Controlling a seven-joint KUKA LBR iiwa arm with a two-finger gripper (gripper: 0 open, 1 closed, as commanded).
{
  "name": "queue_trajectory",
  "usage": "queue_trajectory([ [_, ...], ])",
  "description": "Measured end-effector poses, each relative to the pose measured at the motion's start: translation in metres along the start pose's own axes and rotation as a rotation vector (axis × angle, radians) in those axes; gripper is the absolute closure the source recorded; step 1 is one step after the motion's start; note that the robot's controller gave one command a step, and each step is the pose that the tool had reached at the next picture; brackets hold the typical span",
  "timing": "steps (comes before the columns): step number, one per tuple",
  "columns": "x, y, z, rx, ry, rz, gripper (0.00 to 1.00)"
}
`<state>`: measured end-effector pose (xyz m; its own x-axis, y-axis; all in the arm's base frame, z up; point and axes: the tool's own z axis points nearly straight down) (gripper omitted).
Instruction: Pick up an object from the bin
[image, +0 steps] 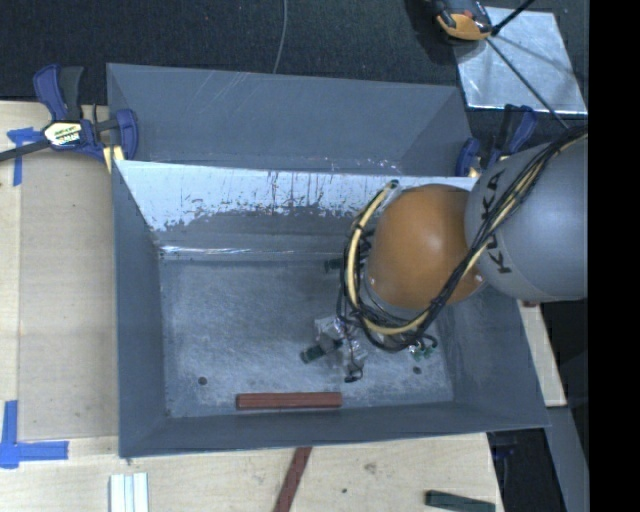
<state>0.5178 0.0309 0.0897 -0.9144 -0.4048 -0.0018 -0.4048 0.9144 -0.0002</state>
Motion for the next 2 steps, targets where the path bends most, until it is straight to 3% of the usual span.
queue_trajectory([
  [1,-0.001,0.000,-0.001,0.000,-0.002,0.001,1.00],
  [2,-0.004,0.001,-0.052,-0.002,0.005,0.004,1.00],
])
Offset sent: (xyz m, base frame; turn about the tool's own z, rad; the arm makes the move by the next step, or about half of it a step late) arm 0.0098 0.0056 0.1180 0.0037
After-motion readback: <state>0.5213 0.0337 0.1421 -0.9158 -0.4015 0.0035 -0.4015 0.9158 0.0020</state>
